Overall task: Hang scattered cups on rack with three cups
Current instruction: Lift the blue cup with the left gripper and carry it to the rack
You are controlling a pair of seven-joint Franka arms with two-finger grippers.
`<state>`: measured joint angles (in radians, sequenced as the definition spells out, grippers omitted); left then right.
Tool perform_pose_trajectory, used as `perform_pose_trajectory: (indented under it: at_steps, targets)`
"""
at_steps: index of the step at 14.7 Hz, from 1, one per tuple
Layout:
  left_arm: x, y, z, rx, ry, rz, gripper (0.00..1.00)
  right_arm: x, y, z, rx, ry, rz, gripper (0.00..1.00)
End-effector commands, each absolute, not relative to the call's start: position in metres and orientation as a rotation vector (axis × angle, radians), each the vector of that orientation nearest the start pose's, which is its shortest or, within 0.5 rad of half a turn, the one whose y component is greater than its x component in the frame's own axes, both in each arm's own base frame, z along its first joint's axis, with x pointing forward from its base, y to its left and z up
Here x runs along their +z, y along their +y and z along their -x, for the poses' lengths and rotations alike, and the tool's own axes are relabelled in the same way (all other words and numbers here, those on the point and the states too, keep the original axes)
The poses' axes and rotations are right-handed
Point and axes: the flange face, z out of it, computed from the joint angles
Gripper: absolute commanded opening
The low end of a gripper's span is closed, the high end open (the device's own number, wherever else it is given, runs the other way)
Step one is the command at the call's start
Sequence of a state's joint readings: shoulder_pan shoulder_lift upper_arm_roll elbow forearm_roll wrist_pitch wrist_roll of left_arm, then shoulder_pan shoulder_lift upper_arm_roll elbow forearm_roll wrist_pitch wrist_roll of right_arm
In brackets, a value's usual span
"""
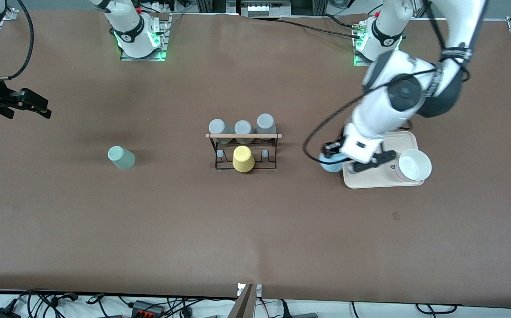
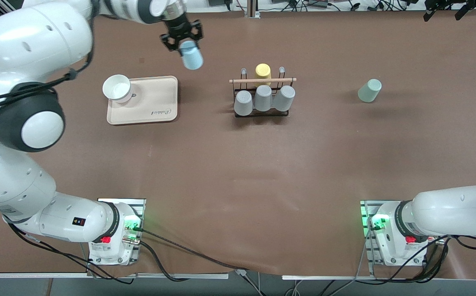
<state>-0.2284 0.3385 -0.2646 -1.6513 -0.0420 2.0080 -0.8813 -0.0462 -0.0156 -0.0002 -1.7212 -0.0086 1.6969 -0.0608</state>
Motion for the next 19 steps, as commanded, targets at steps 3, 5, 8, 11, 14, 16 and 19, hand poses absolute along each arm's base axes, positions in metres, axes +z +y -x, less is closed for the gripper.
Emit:
perform_pose_trajectory:
  at_steps: [3,5,8,11,14,16,19]
  targets:
    - [0.422,-0.379,-0.594,0.163,-0.862,3.141,0.40,0.576,-0.027,-0.554,0.009,-0.057,3.161,1.00]
    - [0.416,-0.406,-0.581,0.177,-0.882,3.131,0.40,0.576,-0.027,-0.554,0.009,-0.057,3.159,1.00]
    - [0.407,-0.434,-0.574,0.188,-0.912,3.129,0.40,0.577,-0.027,-0.555,-0.001,-0.055,3.160,1.00]
    - [0.391,-0.455,-0.565,0.196,-0.921,3.118,0.40,0.577,-0.027,-0.555,-0.008,-0.052,3.160,1.00]
    - [0.375,-0.467,-0.562,0.177,-0.935,3.127,0.40,0.576,-0.026,-0.554,0.004,-0.052,3.159,1.00]
    - [0.361,-0.470,-0.561,0.136,-0.930,3.098,0.40,0.575,-0.026,-0.554,0.016,-0.050,3.159,1.00]
    - [0.349,-0.470,-0.561,0.119,-0.904,3.080,0.40,0.575,-0.025,-0.553,0.021,-0.050,3.159,1.00]
